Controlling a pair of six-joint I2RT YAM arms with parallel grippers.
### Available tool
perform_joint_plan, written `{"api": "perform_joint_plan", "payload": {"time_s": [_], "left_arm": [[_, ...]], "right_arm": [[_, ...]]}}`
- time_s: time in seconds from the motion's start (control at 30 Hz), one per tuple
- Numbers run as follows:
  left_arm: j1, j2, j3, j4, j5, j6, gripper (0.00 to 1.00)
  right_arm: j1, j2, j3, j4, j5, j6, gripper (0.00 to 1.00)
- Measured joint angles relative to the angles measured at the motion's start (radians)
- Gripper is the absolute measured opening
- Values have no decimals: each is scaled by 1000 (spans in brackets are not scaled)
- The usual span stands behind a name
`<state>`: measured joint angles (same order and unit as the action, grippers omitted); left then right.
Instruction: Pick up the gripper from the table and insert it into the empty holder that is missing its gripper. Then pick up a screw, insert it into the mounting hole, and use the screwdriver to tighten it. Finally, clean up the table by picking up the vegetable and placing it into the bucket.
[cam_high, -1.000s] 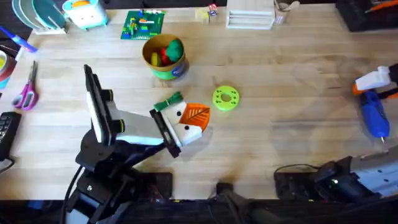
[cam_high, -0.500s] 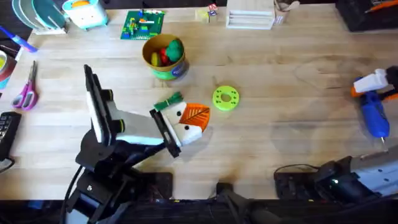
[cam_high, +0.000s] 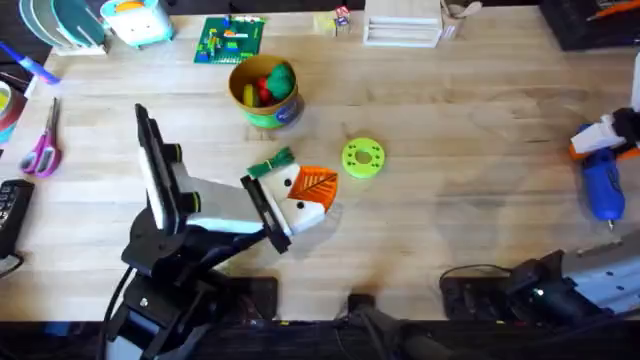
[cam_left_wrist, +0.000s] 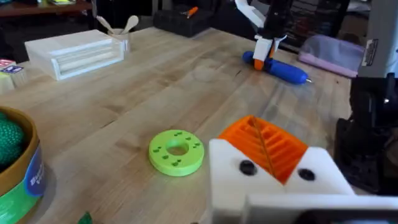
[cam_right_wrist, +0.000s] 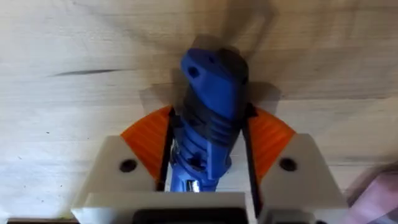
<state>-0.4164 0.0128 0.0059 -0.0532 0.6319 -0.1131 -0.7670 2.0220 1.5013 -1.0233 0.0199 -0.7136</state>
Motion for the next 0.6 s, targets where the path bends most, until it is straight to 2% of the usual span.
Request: {"api": "perform_joint_plan", "payload": {"time_s": [0.07, 0.13, 0.37, 0.6], "left_arm": [[0, 0, 0, 0, 0, 0, 16], [0, 0, 0, 0, 0, 0, 16], [0, 0, 0, 0, 0, 0, 16], [0, 0, 0, 0, 0, 0, 16]], "right_arm": [[0, 0, -1, 2, 7, -1, 603], [0, 0, -1, 3, 11, 1, 502], [1, 1, -3, 2, 14, -4, 35], [5, 0, -4, -20, 5, -5, 25]]}}
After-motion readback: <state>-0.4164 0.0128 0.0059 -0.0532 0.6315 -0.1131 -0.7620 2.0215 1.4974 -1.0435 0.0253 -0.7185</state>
